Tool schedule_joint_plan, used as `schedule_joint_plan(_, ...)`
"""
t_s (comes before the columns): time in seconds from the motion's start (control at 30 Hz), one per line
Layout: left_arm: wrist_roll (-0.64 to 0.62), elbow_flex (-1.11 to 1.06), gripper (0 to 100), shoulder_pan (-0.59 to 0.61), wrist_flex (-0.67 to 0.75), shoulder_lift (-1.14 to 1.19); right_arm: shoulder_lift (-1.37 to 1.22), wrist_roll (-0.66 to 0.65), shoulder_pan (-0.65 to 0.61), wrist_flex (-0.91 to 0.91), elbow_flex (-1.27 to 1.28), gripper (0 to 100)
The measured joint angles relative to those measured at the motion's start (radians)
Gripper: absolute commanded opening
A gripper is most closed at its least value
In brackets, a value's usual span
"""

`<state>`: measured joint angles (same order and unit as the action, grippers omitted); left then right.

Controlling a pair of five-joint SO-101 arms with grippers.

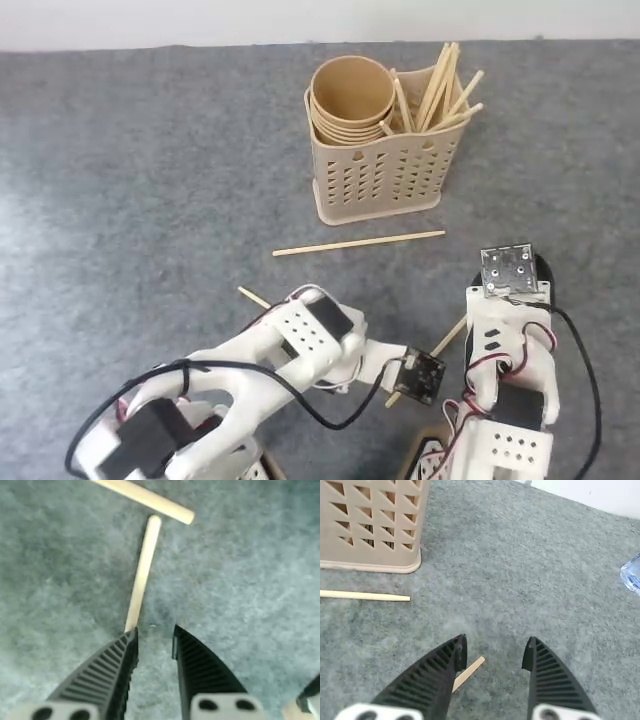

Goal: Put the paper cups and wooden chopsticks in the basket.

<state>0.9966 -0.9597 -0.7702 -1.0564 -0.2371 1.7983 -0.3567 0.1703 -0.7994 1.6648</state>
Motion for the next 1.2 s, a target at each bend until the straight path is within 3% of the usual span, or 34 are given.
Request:
schedule_joint_plan(0.77, 0.031, 0.054, 11, 0.000, -0.009, 0.005, 0.000, 0.000, -0.002, 0.000, 0.000, 19.0)
schedule_joint_plan(1.2, 0.041, 0.241, 11, -0.011, -0.092, 0.284, 0.000, 0.000, -0.002, 0.000, 0.000, 19.0)
